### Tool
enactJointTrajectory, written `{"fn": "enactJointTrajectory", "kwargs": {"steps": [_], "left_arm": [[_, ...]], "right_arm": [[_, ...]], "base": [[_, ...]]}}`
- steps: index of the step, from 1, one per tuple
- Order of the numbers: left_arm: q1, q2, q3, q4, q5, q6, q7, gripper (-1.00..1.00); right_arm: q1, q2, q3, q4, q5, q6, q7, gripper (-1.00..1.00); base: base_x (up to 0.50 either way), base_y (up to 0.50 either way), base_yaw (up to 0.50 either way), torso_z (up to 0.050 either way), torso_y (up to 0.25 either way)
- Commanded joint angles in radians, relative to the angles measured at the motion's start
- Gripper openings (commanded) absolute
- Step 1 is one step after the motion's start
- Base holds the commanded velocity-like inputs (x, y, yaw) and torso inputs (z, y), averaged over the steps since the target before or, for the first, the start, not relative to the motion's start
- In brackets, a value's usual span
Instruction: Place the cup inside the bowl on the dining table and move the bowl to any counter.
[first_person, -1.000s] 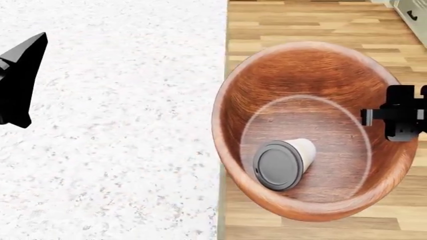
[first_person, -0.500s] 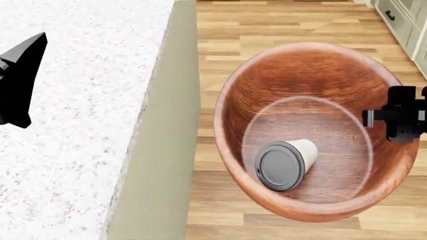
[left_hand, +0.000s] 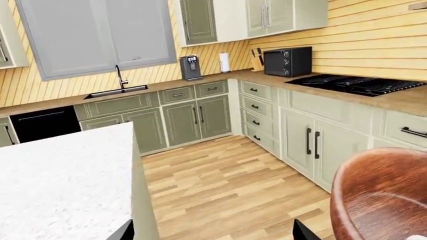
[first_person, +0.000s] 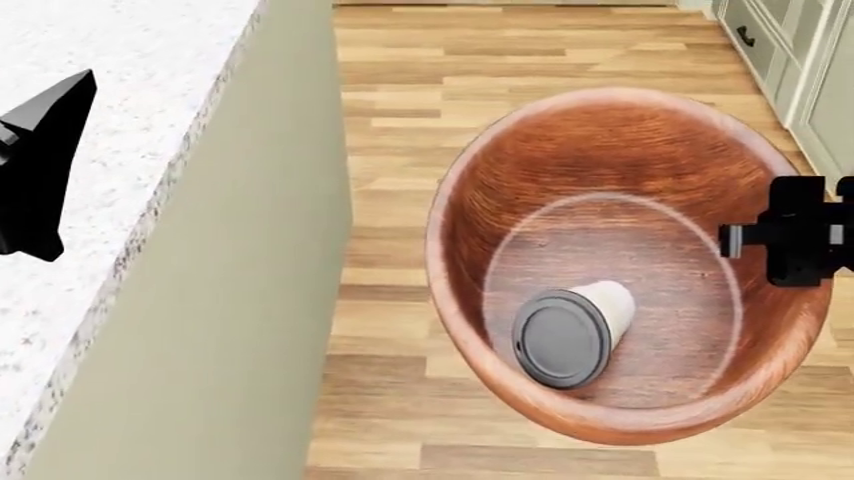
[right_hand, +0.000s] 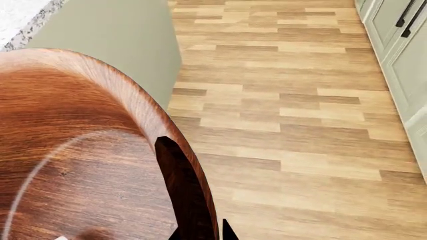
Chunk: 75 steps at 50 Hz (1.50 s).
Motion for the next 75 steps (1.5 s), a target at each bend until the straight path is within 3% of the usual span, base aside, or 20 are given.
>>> {"fn": "enactJointTrajectory", "kwargs": {"steps": [1,38,75], "left_arm": [[0.017,-0.006,-0.004,0.005,0.020,0.026,0.002,1.00],[0.001,-0.006,0.011,-0.006,0.024,0.029,0.010,1.00],[0.018,-0.006,0.019,-0.004,0.042,0.047,0.018,1.00]], "right_arm": [[-0.005,-0.007,0.021,-0.014,0.004,-0.029,-0.017,-1.00],[-0.022,-0.010,0.012,-0.017,-0.008,-0.054,-0.029,-1.00],[-0.045,-0.025,0.013,-0.007,-0.010,-0.081,-0.030,-1.00]], "base": [[0.49,-0.11,0.00,0.000,0.000],[0.40,-0.34,0.00,0.000,0.002],[0.50,-0.02,0.00,0.000,0.002]]}}
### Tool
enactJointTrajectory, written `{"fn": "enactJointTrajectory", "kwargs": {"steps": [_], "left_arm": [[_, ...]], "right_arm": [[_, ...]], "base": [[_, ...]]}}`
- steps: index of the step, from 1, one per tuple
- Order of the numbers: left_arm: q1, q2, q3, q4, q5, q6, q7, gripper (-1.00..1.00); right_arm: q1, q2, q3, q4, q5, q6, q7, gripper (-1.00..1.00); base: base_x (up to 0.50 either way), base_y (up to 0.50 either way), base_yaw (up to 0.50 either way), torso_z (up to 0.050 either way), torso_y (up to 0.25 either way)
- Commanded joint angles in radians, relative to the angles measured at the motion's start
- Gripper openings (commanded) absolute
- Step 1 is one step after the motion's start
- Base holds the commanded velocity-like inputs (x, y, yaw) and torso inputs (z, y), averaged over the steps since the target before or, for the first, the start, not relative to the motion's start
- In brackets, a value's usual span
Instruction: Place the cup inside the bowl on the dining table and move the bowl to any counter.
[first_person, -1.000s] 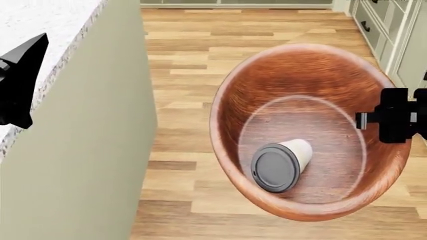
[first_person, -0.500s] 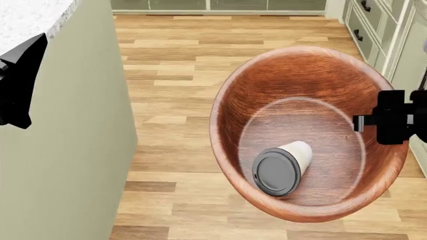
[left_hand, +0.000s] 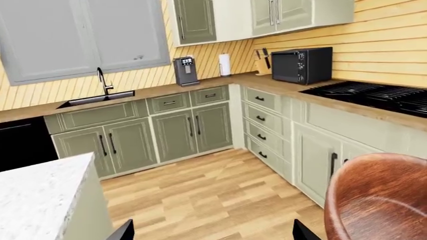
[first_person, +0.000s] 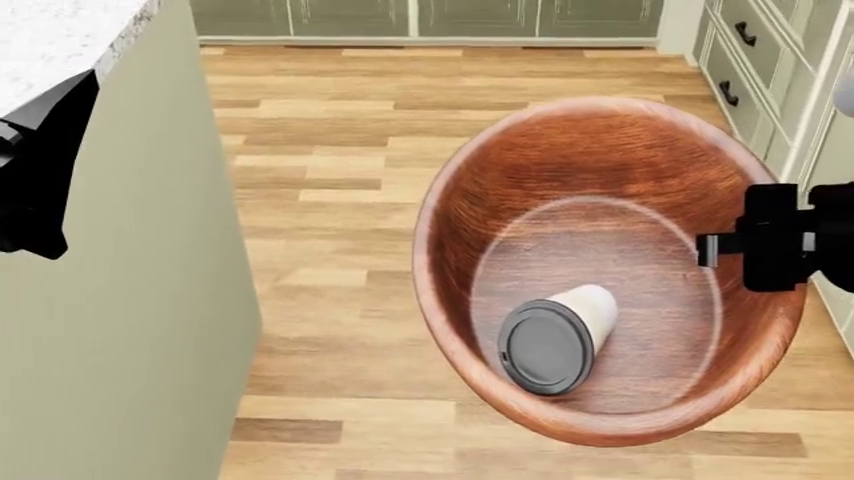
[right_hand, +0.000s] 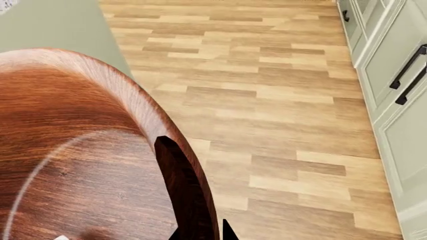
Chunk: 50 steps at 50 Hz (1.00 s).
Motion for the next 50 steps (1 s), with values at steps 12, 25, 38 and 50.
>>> {"fn": "enactJointTrajectory", "kwargs": {"steps": [12,25,38,50], "left_arm": [[-0.008,0.007,0.008,-0.014,0.024,0.020,0.010,1.00],[-0.006,0.001,0.005,-0.008,0.015,0.026,0.008,1.00],[0.006,0.004,0.013,-0.018,0.038,0.033,0.026,1.00],[0.019,0.004,0.010,-0.008,0.038,0.045,0.015,1.00]], "right_arm": [[0.002,-0.008,0.024,0.011,0.014,-0.010,-0.014,-1.00],[0.022,-0.019,0.024,0.015,0.017,0.003,-0.010,-1.00],[0.039,-0.045,0.007,0.063,-0.015,-0.013,-0.047,-1.00],[0.020,-0.020,0.030,0.041,0.011,-0.024,-0.038,-1.00]], "base": [[0.50,0.00,0.00,0.000,0.002],[0.50,0.00,0.00,0.000,0.002],[0.50,0.00,0.00,0.000,0.002],[0.50,0.00,0.00,0.000,0.002]]}}
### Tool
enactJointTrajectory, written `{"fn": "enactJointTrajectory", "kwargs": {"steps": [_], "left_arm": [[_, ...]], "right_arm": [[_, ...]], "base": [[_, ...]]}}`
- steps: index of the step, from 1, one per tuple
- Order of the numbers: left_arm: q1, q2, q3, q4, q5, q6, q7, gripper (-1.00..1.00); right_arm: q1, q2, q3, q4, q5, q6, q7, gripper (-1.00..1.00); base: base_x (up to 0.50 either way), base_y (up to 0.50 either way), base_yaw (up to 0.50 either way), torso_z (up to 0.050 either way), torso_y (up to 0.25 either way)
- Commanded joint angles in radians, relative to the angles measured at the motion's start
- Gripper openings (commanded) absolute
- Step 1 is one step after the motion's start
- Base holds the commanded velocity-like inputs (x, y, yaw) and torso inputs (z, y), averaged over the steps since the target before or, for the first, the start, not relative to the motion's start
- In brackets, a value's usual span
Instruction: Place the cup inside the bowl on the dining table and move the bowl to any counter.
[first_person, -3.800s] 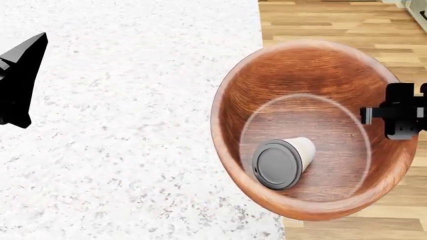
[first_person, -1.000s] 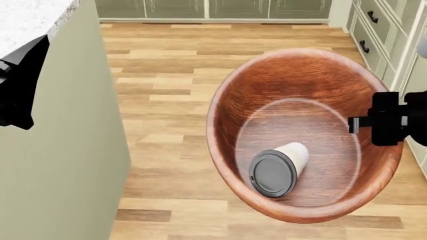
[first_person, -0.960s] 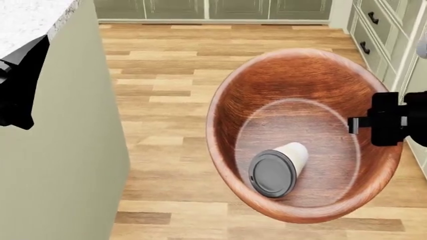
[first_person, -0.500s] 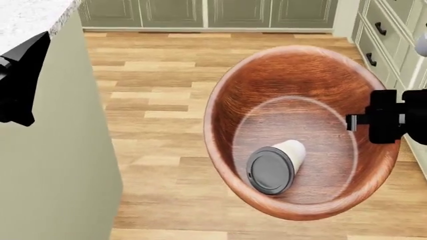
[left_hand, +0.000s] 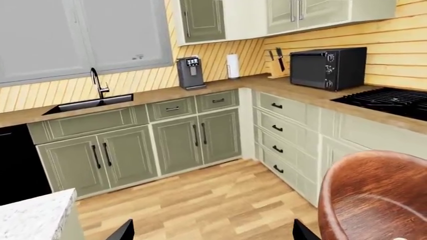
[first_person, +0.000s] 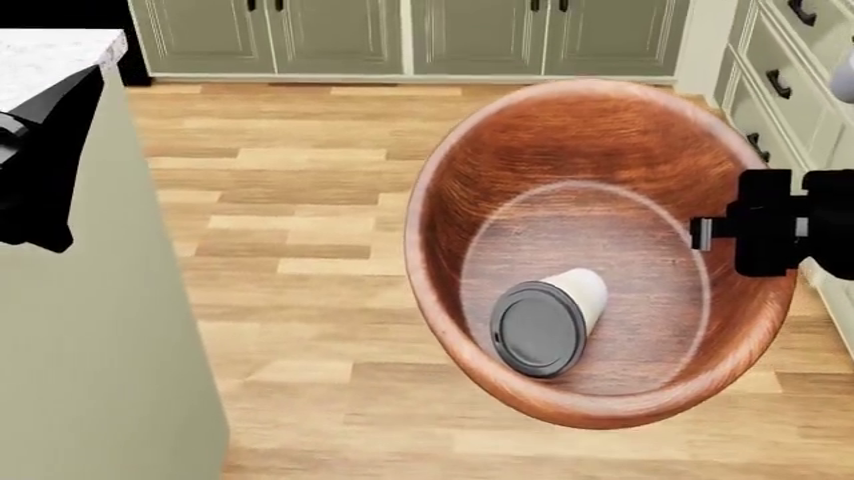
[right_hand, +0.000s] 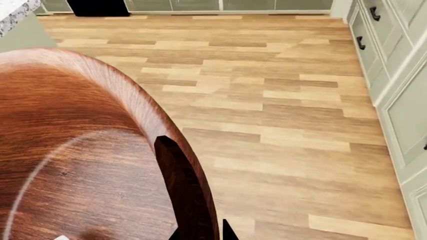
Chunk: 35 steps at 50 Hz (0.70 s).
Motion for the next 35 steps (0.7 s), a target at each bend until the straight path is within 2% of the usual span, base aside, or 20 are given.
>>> {"fn": "enactJointTrajectory", "kwargs": {"steps": [1,35], "left_arm": [[0.024,-0.001,-0.004,0.008,0.020,0.031,-0.003,1.00],[0.024,-0.010,0.003,0.012,0.021,0.035,0.003,1.00]], "right_arm": [[0.003,0.009,0.035,-0.012,0.025,-0.008,-0.005,-1.00],[0.017,-0.010,0.027,-0.012,0.006,-0.024,-0.011,-1.00]], "base": [[0.50,0.00,0.00,0.000,0.000],[0.50,0.00,0.00,0.000,0.002]]}}
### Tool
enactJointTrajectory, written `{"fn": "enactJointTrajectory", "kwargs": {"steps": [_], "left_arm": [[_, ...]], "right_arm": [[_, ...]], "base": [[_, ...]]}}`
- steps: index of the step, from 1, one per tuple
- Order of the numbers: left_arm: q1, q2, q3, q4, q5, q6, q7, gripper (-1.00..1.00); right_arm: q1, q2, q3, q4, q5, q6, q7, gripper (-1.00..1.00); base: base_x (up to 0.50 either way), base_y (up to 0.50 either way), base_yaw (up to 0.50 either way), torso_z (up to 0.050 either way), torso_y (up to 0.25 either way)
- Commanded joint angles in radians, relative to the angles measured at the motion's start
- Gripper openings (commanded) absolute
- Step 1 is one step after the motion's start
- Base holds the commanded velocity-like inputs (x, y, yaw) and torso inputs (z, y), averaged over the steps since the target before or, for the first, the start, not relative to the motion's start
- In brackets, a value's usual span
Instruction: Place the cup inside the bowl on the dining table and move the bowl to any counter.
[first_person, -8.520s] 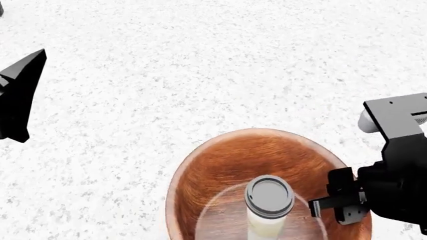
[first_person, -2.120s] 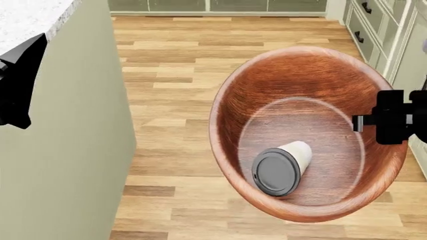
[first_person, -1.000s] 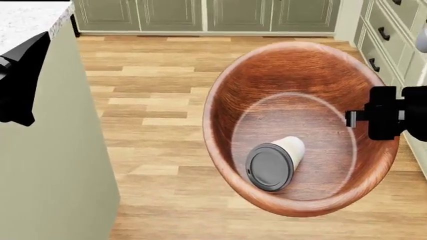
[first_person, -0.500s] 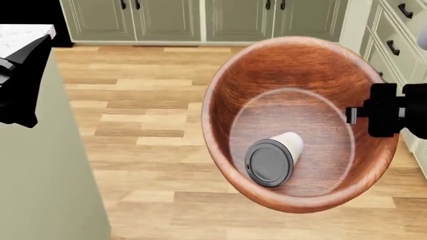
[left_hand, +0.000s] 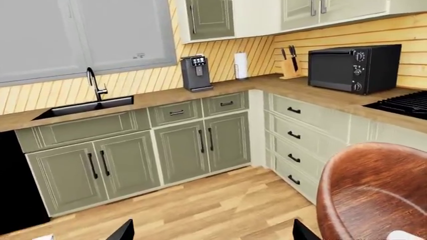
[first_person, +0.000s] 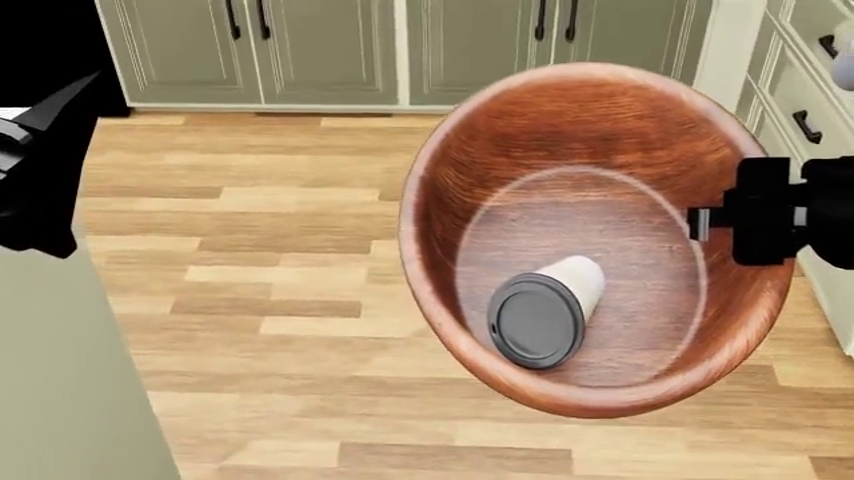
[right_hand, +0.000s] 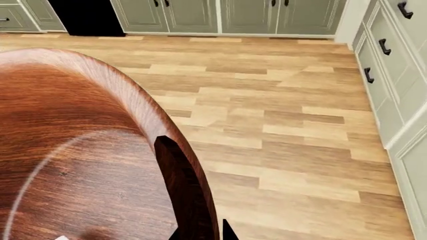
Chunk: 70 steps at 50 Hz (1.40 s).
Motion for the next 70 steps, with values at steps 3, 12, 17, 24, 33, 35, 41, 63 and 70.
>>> {"fn": "enactJointTrajectory", "kwargs": {"steps": [3,12,17,24,33,35,41,63,70], "left_arm": [[0.007,-0.007,-0.003,0.004,0.012,0.021,0.002,1.00],[-0.002,0.004,0.007,-0.003,0.021,0.019,0.002,1.00],[-0.006,0.003,0.008,0.000,0.017,0.018,-0.002,1.00],[0.006,0.002,0.009,-0.001,0.025,0.024,0.008,1.00],[-0.001,0.005,0.010,0.001,0.024,0.026,0.009,1.00],[-0.010,-0.005,0.008,0.007,0.007,0.018,-0.001,1.00],[-0.030,-0.004,0.016,0.000,0.004,0.008,-0.011,1.00],[-0.023,-0.002,0.027,0.005,0.030,0.013,0.002,1.00],[-0.013,-0.003,0.029,0.000,0.048,0.019,0.016,1.00]], "right_arm": [[0.016,-0.020,0.019,0.018,0.003,-0.007,-0.015,-1.00],[0.004,-0.016,0.024,0.012,0.013,-0.011,-0.013,-1.00],[-0.005,-0.008,0.028,0.004,0.020,-0.012,-0.008,-1.00],[-0.003,-0.014,0.027,0.012,0.017,-0.016,-0.017,-1.00],[-0.014,-0.005,0.035,-0.010,0.036,-0.007,-0.002,-1.00],[-0.002,-0.010,0.030,-0.009,0.031,-0.002,-0.007,-1.00],[-0.018,-0.012,0.026,-0.002,0.022,-0.021,-0.022,-1.00],[-0.008,-0.012,0.037,-0.020,0.036,-0.018,-0.011,-1.00],[0.005,-0.029,0.020,0.003,0.008,-0.028,-0.035,-1.00]], "base": [[0.50,0.00,0.00,0.000,0.003],[0.50,0.00,0.00,0.000,0.001],[0.50,0.00,0.00,0.000,0.002],[0.50,0.00,0.00,0.000,0.001],[0.50,0.00,0.00,0.000,0.002],[0.50,0.00,0.00,0.000,0.000],[0.50,0.00,0.00,0.000,0.002],[0.50,0.00,0.00,0.000,0.002],[0.50,0.00,0.00,0.000,0.001]]}}
